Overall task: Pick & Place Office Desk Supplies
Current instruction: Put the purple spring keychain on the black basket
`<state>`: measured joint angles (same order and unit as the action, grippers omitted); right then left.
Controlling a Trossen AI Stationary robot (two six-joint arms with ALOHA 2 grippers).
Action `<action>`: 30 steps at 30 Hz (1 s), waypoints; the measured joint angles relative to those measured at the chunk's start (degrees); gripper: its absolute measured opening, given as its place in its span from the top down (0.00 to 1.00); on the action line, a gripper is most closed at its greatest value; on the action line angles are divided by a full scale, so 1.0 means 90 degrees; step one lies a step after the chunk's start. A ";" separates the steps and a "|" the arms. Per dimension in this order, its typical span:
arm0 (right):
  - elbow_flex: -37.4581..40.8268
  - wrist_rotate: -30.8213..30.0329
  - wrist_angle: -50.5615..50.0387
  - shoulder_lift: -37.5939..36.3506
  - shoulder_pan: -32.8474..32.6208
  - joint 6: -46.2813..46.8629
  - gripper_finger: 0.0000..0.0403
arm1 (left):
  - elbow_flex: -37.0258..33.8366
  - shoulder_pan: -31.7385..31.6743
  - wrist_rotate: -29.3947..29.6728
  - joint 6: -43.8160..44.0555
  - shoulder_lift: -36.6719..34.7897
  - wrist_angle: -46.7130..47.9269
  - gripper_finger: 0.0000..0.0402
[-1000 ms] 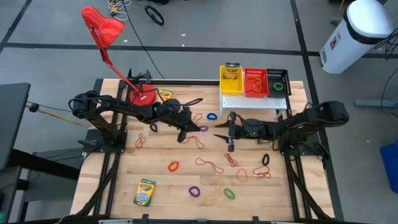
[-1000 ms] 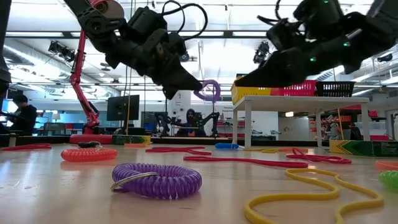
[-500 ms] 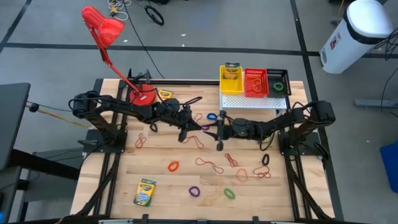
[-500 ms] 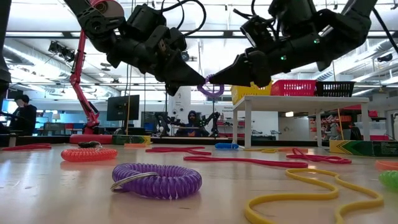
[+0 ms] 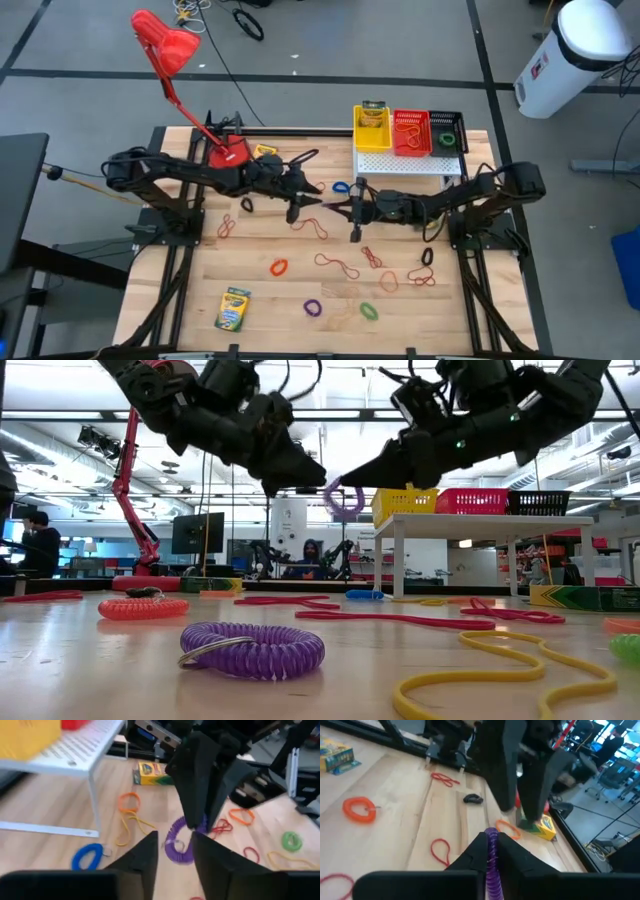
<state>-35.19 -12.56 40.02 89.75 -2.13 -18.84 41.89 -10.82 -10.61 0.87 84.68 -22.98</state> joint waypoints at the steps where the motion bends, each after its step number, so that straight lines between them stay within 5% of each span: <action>1: 0.0000 -0.0118 -0.0100 -0.0105 0.0000 -0.0007 0.95 | -0.0002 0.0001 0.0132 -0.0095 -0.0078 0.0058 0.64; 5: 0.0001 -0.0565 -0.0705 -0.0802 -0.0032 -0.0189 0.95 | -0.0248 -0.0003 0.0483 -0.0462 -0.0175 -0.0116 0.58; 10: 0.0001 -0.1110 -0.1993 -0.2269 -0.0039 -0.0122 0.93 | -0.0976 -0.0001 0.0522 -0.0351 -0.0170 -0.1520 0.59; 19: -0.0421 -0.3673 -0.4507 -0.4539 0.0633 0.0069 0.93 | -0.2268 -0.0001 0.1015 0.0339 -0.0147 -0.4124 0.69; 30: -0.0890 -0.2771 -0.6075 -0.4440 0.3824 0.0878 0.93 | -0.2378 0.0000 0.1017 0.0482 -0.0147 -0.4291 0.69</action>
<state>-43.20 -37.49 -14.65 49.78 32.28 -10.94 20.49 -10.82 -1.45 5.21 83.35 -61.60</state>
